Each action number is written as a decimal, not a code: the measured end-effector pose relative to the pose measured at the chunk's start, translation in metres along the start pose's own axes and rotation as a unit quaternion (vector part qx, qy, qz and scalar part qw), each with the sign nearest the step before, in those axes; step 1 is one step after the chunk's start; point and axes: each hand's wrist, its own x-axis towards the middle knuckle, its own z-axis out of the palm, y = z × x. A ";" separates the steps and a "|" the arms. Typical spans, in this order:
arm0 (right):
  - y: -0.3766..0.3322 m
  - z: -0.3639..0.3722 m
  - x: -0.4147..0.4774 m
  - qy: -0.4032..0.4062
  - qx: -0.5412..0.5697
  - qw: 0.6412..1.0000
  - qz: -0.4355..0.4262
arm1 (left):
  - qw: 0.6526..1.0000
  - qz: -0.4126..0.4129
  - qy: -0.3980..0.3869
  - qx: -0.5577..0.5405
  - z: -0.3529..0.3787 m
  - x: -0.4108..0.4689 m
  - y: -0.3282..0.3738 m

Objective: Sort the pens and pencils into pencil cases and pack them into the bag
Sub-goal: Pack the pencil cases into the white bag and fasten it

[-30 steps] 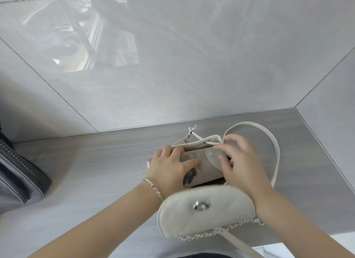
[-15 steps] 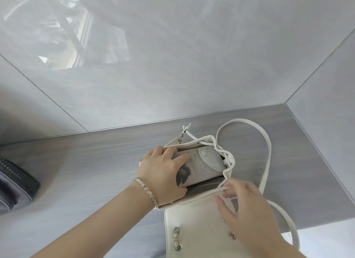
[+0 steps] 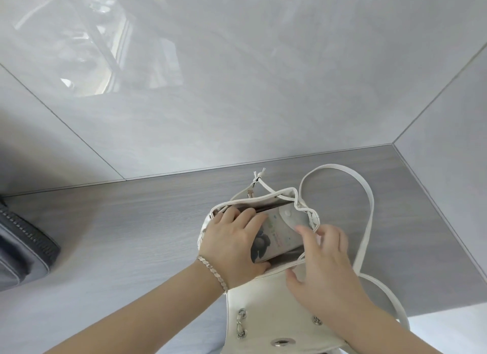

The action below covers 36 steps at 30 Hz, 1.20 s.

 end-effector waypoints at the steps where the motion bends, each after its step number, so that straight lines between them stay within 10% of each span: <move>1: -0.001 -0.001 0.003 0.004 -0.023 1.000 -0.007 | 1.000 0.003 0.000 0.007 -0.003 0.001 0.000; 7: -0.014 -0.023 0.022 0.004 -0.065 0.994 -0.093 | 0.999 -0.001 -0.043 -0.008 -0.006 0.007 0.000; 16: -0.039 -0.014 0.072 -0.260 0.155 0.928 -0.216 | 0.988 0.008 -0.067 -0.137 -0.019 0.007 -0.025; 22: -0.038 0.005 0.078 -0.163 0.005 0.943 -0.289 | 0.989 0.040 -0.125 -0.064 -0.029 0.015 -0.058; 27: -0.030 0.001 0.080 -0.175 0.004 0.942 -0.286 | 0.982 0.148 0.001 0.121 -0.020 -0.005 -0.083; 36: -0.031 -0.005 0.108 -0.261 0.003 0.936 -0.234 | 0.973 0.100 0.174 0.116 -0.009 -0.022 -0.099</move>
